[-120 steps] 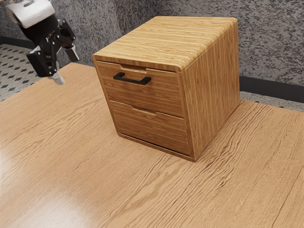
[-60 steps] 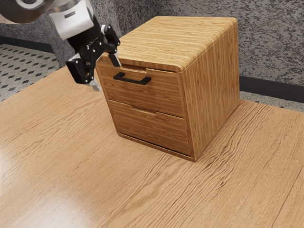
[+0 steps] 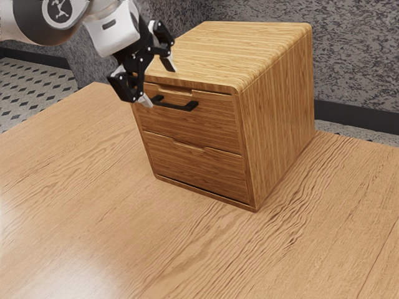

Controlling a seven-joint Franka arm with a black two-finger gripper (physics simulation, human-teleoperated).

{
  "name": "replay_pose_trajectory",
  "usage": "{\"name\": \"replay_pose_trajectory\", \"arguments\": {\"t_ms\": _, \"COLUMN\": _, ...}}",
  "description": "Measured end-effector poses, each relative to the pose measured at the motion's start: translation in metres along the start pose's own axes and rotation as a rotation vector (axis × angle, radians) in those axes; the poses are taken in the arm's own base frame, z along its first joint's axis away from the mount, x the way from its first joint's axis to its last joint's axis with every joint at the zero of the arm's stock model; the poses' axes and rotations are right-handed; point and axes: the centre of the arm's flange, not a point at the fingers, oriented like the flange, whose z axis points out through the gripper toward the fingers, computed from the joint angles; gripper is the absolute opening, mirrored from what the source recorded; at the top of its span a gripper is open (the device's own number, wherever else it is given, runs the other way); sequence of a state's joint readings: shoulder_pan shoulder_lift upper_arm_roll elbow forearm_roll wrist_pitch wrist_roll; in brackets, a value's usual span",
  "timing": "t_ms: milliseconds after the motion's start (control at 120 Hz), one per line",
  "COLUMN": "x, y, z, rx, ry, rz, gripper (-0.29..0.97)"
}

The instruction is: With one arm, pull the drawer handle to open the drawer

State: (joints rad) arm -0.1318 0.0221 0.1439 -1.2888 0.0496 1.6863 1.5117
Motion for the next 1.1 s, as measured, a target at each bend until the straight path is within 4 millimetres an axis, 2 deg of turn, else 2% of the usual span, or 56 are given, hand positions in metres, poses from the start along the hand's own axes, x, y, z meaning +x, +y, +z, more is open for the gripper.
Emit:
{"name": "replay_pose_trajectory", "arguments": {"t_ms": 175, "x": -0.036, "y": -0.002, "z": 0.004, "rx": 0.009, "ry": -0.044, "rz": -0.040, "gripper": 0.53}}
{"name": "replay_pose_trajectory", "arguments": {"t_ms": 292, "x": -0.062, "y": 0.001, "z": -0.001, "rx": 0.009, "ry": -0.065, "rz": -0.077, "gripper": 0.48}}
{"name": "replay_pose_trajectory", "arguments": {"t_ms": 483, "x": -0.099, "y": 0.006, "z": -0.003, "rx": -0.002, "ry": -0.092, "rz": -0.132, "gripper": 0.45}}
{"name": "replay_pose_trajectory", "arguments": {"t_ms": 633, "x": -0.119, "y": 0.009, "z": -0.002, "rx": -0.011, "ry": -0.104, "rz": -0.161, "gripper": 0.45}}
{"name": "replay_pose_trajectory", "arguments": {"t_ms": 875, "x": -0.127, "y": 0.012, "z": -0.001, "rx": -0.023, "ry": -0.109, "rz": -0.171, "gripper": 0.45}}
{"name": "replay_pose_trajectory", "arguments": {"t_ms": 992, "x": -0.121, "y": 0.011, "z": 0.002, "rx": -0.031, "ry": -0.105, "rz": -0.158, "gripper": 0.45}}
{"name": "replay_pose_trajectory", "arguments": {"t_ms": 1100, "x": -0.106, "y": 0.009, "z": 0.005, "rx": -0.037, "ry": -0.095, "rz": -0.132, "gripper": 0.45}}
